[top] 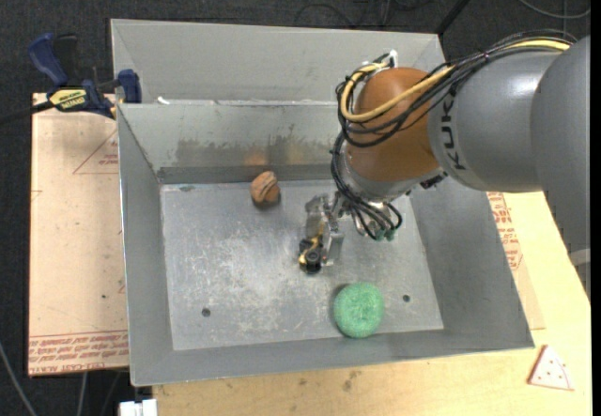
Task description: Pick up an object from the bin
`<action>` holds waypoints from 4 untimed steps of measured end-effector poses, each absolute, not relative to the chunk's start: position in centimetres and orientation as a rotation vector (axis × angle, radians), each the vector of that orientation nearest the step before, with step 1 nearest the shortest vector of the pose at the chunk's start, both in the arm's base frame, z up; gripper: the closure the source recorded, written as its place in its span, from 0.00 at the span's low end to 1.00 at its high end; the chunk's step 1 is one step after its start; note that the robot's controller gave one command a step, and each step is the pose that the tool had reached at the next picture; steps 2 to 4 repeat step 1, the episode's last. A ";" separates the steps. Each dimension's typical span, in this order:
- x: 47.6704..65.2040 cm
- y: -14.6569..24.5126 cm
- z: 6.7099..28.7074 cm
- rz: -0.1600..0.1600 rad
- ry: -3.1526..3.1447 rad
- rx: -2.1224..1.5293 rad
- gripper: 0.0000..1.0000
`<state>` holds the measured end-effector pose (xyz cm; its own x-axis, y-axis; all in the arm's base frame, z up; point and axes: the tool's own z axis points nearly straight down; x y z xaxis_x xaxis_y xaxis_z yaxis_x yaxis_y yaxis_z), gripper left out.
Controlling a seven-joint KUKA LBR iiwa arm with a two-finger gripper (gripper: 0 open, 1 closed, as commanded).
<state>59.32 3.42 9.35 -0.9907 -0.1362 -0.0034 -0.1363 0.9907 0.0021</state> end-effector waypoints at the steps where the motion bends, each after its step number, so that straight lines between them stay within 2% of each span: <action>1: 58.0 2.4 23.0 0.002 3.130 -0.213 1.00; 4: 58.0 2.4 23.0 0.002 3.130 -0.213 1.00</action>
Offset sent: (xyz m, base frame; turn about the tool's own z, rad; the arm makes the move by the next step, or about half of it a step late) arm 0.0000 0.0000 0.0000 0.0000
